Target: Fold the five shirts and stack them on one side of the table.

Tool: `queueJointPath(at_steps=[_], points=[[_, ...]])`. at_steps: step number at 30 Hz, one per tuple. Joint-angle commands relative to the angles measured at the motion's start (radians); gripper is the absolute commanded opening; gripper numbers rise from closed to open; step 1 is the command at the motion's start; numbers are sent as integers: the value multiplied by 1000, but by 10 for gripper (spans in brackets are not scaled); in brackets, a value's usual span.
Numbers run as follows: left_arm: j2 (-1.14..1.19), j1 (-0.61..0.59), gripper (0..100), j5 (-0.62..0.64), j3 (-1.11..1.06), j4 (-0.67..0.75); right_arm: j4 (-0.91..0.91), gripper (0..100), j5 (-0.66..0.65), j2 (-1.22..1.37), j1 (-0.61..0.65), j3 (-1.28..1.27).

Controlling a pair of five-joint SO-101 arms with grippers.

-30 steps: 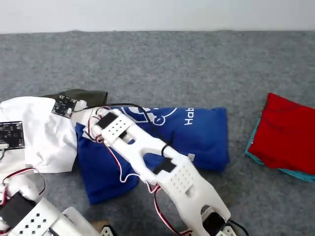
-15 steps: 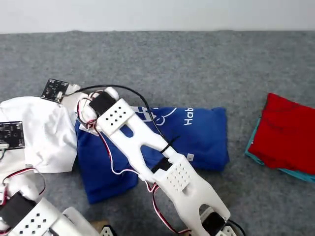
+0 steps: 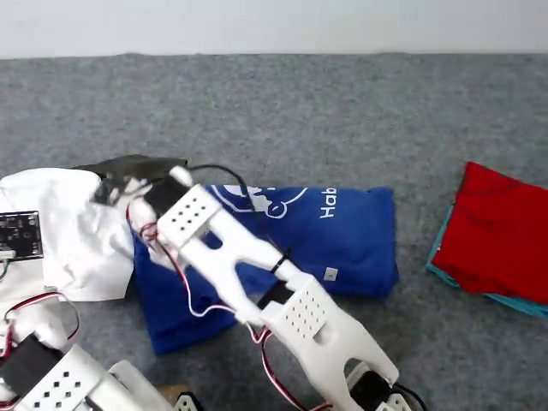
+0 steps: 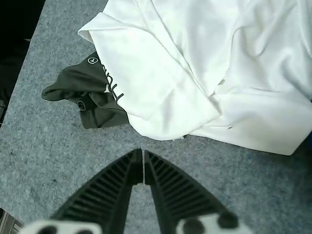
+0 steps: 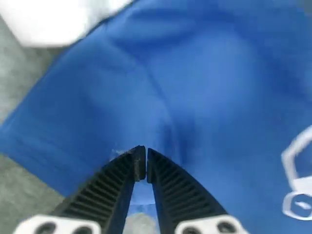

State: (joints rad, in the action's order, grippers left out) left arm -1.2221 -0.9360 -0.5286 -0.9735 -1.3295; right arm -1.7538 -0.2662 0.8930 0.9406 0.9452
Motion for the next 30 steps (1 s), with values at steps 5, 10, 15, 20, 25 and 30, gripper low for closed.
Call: queueJointPath(at_steps=[5, 10, 15, 20, 25, 30], points=[[3, 6, 14, 6, 41, 5, -38, 9, 11, -12, 4, -204], [3, 6, 14, 6, 39, 5, -41, 9, 14, -28, 12, -287], [3, 6, 14, 6, 39, 5, -42, 9, 14, -56, 61, -288], [3, 6, 14, 6, 44, 5, -44, 9, 12, -79, 42, -288], [3, 6, 14, 6, 45, 5, -42, 9, 60, -196, 8, -288], [3, 6, 14, 6, 54, 5, -42, 9, 98, -354, -15, -288]])
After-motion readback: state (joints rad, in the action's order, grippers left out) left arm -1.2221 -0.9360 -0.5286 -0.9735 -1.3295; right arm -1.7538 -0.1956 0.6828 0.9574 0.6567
